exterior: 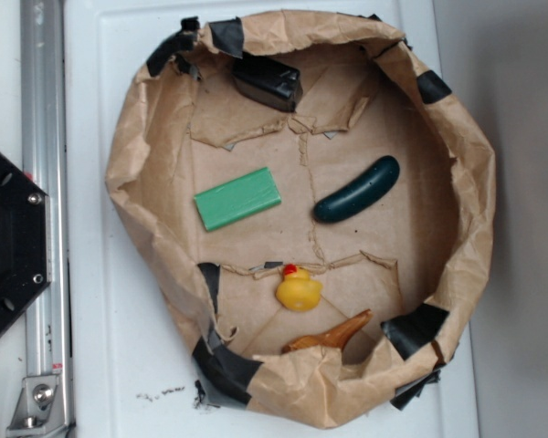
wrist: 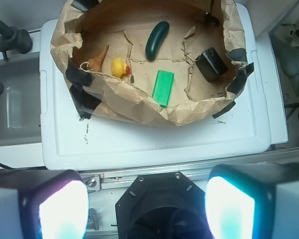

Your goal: Grab the yellow duck.

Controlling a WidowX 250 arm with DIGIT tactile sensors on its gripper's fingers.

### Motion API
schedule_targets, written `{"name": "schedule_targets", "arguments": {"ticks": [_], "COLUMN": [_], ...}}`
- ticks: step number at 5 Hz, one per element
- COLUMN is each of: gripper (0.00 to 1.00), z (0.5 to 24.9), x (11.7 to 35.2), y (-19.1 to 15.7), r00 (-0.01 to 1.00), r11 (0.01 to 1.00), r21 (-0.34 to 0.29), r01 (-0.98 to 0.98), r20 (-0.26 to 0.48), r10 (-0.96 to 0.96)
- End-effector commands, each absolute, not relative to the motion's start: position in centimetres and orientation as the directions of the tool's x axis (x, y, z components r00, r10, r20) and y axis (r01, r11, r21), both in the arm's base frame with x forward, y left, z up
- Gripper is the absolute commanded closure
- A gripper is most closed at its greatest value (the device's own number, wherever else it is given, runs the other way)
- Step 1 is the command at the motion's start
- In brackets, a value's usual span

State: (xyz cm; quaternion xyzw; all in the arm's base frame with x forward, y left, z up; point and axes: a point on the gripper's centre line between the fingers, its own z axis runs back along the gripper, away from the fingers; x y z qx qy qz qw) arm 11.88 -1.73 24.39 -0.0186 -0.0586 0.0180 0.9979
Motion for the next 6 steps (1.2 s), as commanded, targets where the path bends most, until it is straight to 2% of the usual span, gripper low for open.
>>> {"name": "schedule_targets", "arguments": {"ticks": [1,2,3,4,5,6], "gripper": [0.0,0.0,0.0,0.0,0.0,0.0], "z": [24.4,23.5,20.5,15.7,11.8,9.3], "x": [11.9,16.9,21.9,24.9,25.7,25.8], "y": [-1.7,-2.2,-1.2,-0.1,0.3,-0.7], "r00": [0.992,0.986,0.976,0.979,0.99,0.99], "r11": [0.999,0.998,0.995,0.995,1.0,0.995], "r21": [-0.039,-0.003,-0.025,0.008,0.026,0.036], "r01": [-0.034,-0.067,-0.094,-0.099,-0.001,0.092], "r20": [0.116,0.151,0.197,0.18,0.142,0.1], "r10": [0.038,0.067,0.097,0.096,-0.003,-0.095]}}
